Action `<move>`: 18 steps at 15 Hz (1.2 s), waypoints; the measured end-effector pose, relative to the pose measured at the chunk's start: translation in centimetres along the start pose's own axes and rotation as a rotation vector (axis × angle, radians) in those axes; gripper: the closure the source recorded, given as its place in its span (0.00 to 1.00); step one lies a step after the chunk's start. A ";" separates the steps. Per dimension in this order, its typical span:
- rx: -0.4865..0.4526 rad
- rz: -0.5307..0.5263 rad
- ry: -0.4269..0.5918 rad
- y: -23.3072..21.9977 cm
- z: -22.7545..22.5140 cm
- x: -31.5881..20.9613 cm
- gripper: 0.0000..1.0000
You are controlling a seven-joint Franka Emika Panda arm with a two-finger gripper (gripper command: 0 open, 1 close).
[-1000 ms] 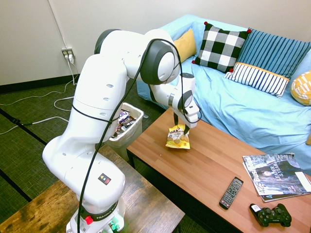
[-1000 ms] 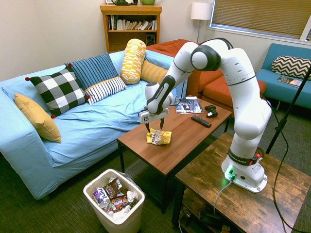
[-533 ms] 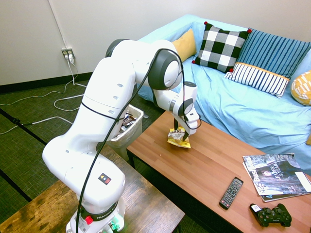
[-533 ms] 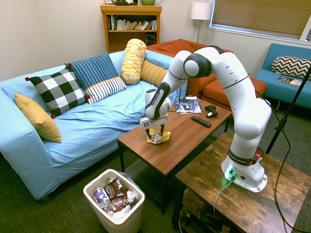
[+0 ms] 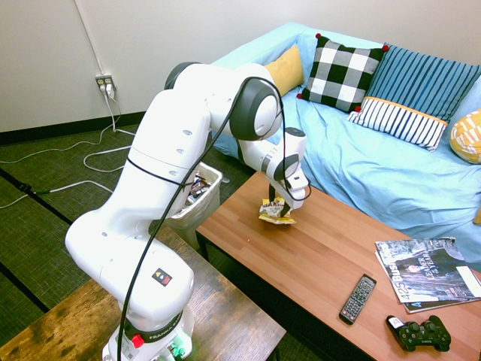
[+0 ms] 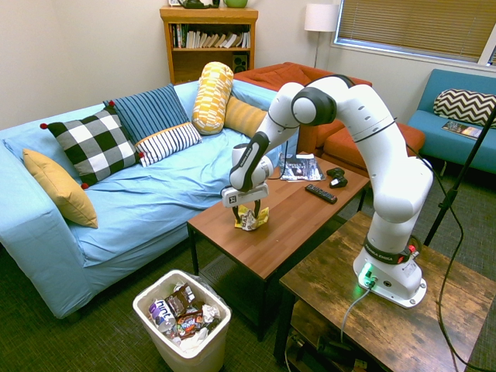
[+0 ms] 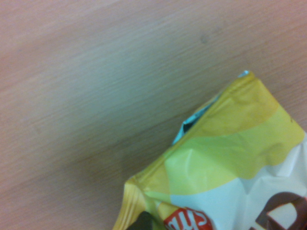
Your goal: Throw the chip bag in the trash bin
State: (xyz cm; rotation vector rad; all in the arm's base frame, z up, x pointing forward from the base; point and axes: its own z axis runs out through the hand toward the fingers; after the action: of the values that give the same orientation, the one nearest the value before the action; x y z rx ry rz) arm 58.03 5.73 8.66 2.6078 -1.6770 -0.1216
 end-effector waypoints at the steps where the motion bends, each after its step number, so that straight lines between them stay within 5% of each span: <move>1: 0.002 -0.002 -0.003 -0.1 0.0 0.0 1.00; 18: 0.069 -0.041 -0.047 2.7 -2.2 4.0 1.00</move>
State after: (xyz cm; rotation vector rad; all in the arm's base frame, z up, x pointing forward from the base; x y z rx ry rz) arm 57.40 0.90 10.88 2.7114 -1.6714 -0.1302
